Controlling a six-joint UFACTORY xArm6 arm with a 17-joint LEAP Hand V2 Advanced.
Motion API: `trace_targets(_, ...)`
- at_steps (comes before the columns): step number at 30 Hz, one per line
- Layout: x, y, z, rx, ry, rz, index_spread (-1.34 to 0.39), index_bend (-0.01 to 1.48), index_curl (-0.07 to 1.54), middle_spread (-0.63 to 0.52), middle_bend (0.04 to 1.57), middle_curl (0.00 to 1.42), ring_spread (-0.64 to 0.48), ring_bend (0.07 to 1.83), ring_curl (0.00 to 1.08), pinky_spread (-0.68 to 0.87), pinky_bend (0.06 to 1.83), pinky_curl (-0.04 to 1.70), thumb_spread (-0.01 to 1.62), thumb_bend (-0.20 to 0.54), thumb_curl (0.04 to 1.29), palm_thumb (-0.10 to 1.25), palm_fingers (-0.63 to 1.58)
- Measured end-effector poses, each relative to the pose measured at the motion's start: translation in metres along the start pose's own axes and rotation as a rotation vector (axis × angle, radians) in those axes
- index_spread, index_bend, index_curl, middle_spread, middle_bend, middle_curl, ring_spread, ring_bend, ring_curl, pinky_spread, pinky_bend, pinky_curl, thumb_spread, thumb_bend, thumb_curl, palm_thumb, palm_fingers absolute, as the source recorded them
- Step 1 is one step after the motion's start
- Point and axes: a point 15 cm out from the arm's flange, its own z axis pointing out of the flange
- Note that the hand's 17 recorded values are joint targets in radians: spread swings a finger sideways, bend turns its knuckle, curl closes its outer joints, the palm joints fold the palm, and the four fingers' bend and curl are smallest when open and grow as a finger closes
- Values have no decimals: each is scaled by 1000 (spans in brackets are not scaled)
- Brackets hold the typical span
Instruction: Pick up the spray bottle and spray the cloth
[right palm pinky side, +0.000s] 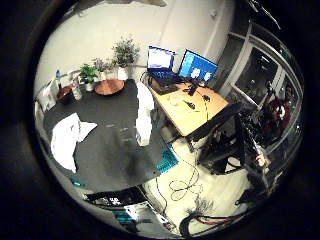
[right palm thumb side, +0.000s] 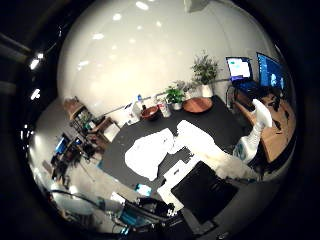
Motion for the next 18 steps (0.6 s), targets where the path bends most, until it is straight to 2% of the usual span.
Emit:
trace_targets(9, 29, 1, 22, -13, 36, 144, -323, 186, 334, 144, 178, 262, 306, 304, 201, 625, 835, 183, 975, -27, 482, 674, 272)
trace_targets(18, 89, -2, 37, 19, 77, 298, -319, 190, 342, 148, 183, 267, 308, 302, 209, 620, 845, 164, 968, -28, 483, 676, 286)
